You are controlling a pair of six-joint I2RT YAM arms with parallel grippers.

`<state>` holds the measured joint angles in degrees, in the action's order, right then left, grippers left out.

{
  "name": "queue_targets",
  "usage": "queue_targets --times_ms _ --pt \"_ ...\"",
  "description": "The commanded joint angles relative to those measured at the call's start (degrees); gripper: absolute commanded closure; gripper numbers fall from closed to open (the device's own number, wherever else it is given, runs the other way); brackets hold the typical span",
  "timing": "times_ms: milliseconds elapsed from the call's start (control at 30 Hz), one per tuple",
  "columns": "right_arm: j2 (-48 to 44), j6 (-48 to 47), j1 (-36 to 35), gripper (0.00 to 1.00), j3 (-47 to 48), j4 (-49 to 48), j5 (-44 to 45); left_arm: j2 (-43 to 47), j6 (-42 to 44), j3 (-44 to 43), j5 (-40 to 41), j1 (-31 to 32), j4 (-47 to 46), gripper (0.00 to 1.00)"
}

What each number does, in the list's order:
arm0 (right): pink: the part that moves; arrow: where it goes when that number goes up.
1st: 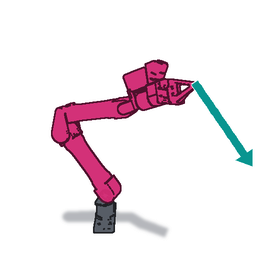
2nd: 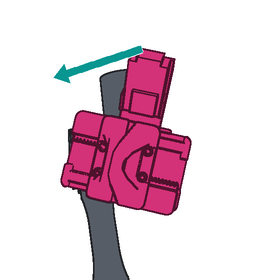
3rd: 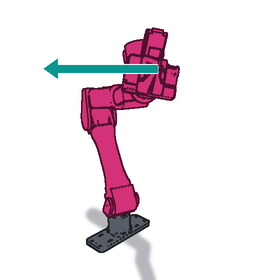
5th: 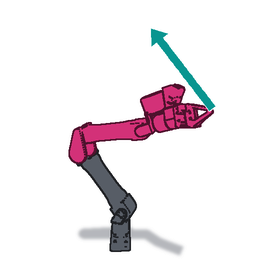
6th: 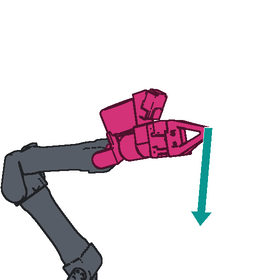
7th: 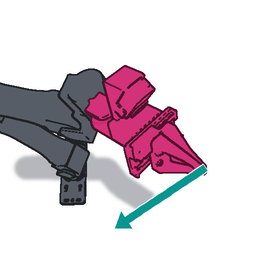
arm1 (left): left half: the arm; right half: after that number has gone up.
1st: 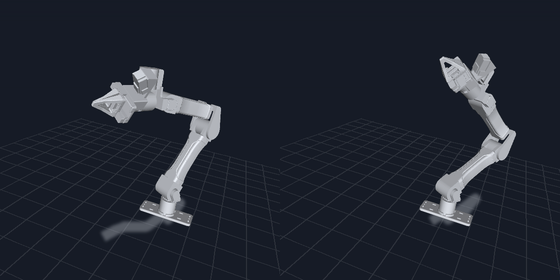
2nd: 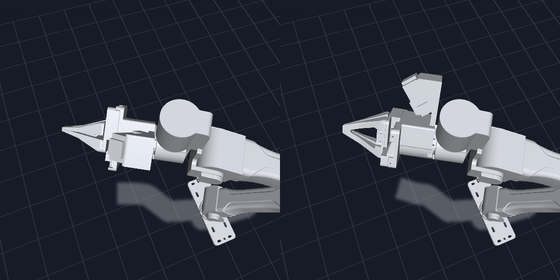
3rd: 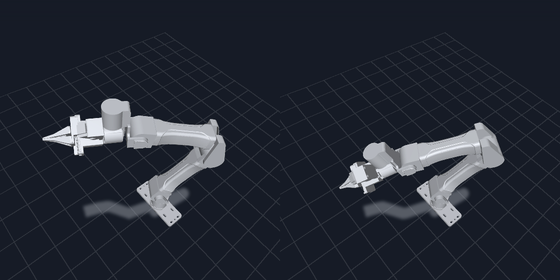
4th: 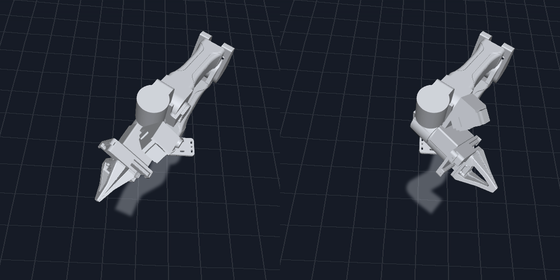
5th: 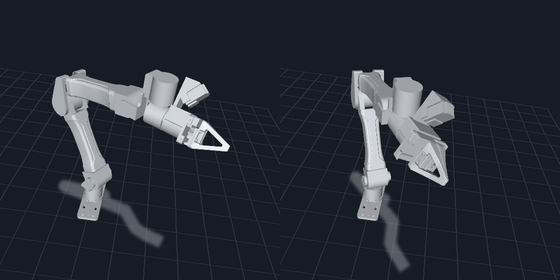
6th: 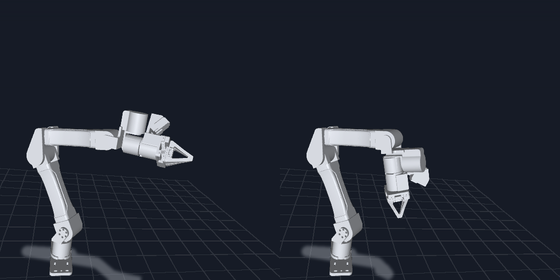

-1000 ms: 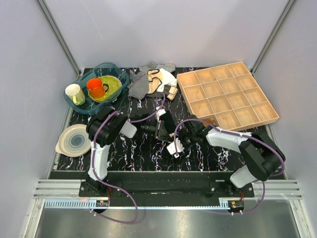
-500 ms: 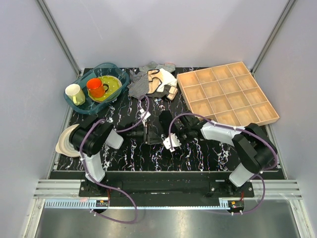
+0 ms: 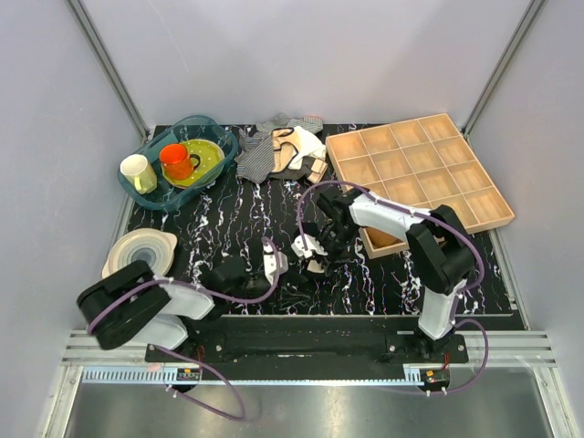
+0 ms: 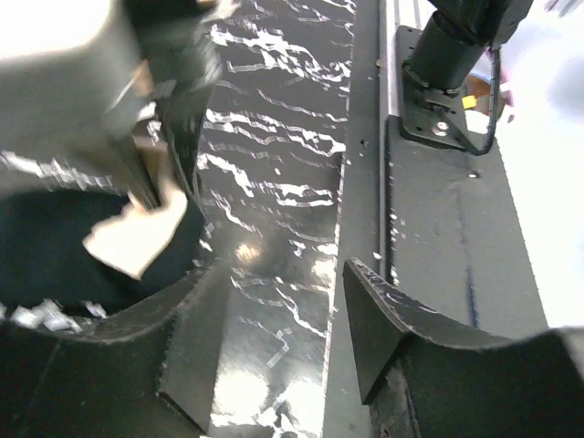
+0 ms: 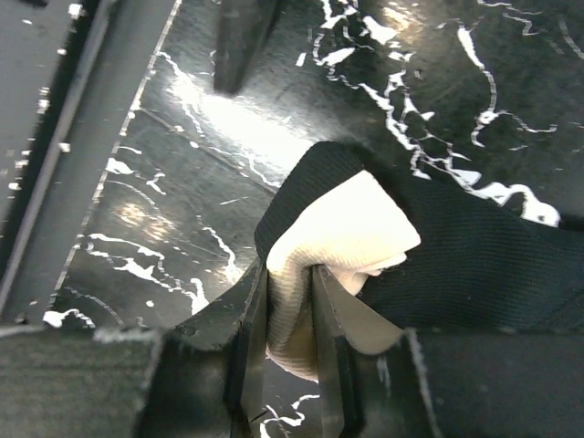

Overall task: Roll the underwear
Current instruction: Roll the underwear to the center of the board.

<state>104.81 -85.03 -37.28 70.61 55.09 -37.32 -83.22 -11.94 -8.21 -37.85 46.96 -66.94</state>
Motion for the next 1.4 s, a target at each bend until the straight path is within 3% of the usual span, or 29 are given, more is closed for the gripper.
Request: queue_targets --times_ms 0,100,133,333,600,833,1100,1367 --pt "4.3 -1.8 0.4 0.71 6.2 13.5 -3.6 8.9 21.8 -5.7 15.7 7.3 17.0 0.43" --pt "6.5 -1.7 0.5 0.71 8.6 15.6 -3.4 6.9 27.6 -10.7 19.1 10.4 27.2 0.41" --pt "6.8 -1.5 0.5 0.71 8.9 15.7 -3.4 6.0 29.8 -11.5 19.4 10.5 29.7 0.36" --pt "7.5 -0.9 0.4 0.71 9.6 15.7 -3.1 -0.6 35.1 -17.7 25.2 12.7 36.3 0.33" --pt "7.5 0.7 0.5 0.71 9.7 14.7 -3.2 -2.3 36.2 -19.4 30.8 13.4 34.5 0.33" --pt "7.8 3.1 0.6 0.71 9.7 13.6 -3.3 2.4 33.7 -13.1 34.2 15.8 26.4 0.33" --pt "10.1 5.3 0.6 0.71 11.9 14.6 -2.6 4.6 37.5 -14.6 39.3 19.0 30.9 0.33" --pt "10.7 6.7 0.7 0.71 12.4 14.4 -2.5 -3.2 41.0 -20.6 40.3 19.0 34.6 0.33"
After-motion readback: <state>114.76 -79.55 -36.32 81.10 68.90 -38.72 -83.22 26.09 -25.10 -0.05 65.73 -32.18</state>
